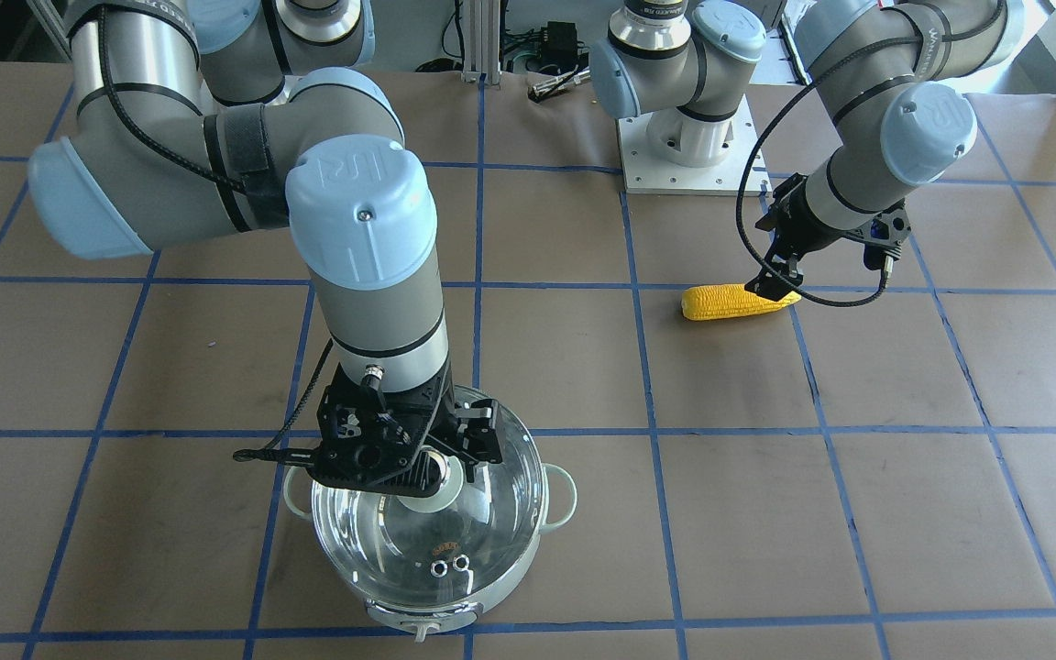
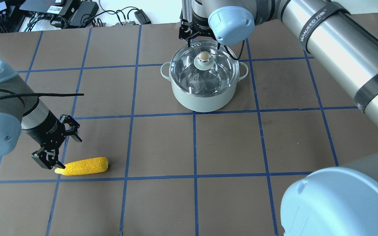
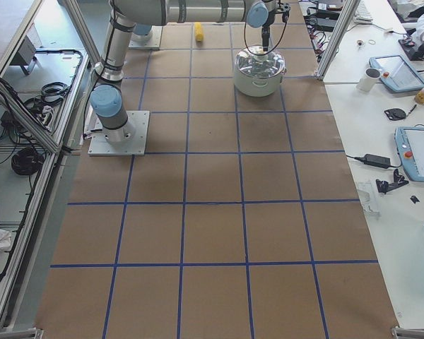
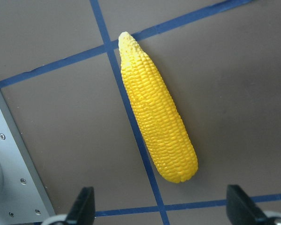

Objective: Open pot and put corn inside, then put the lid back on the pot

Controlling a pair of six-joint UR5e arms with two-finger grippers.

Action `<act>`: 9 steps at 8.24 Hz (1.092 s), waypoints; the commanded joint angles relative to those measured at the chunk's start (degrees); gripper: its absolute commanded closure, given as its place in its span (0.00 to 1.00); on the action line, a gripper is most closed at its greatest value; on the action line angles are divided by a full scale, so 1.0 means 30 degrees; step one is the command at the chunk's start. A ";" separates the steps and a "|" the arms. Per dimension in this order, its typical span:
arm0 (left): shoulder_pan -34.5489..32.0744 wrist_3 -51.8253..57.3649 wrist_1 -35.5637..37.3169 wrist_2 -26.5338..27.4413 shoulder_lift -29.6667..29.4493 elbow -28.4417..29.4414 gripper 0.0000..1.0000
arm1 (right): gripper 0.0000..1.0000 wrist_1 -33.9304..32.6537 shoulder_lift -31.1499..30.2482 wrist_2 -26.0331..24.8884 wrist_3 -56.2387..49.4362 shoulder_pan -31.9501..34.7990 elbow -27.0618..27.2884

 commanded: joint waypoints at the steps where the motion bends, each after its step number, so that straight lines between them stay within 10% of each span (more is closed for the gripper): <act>1: 0.0646 -0.0643 0.2188 0.0244 -0.0092 -0.0910 0.00 | 0.00 -0.0226 0.0713 -0.0270 -0.0836 0.0105 0.0105; 5: 0.1237 -0.0933 0.7655 -0.0577 -0.0530 -0.3279 0.00 | 0.09 0.0792 0.0774 -0.0707 -0.1538 0.0105 0.0338; 9: 0.2057 -0.3333 0.7760 -0.1545 -0.0530 -0.5042 0.00 | 0.14 0.1005 0.0803 -0.0564 -0.1102 0.0105 0.0311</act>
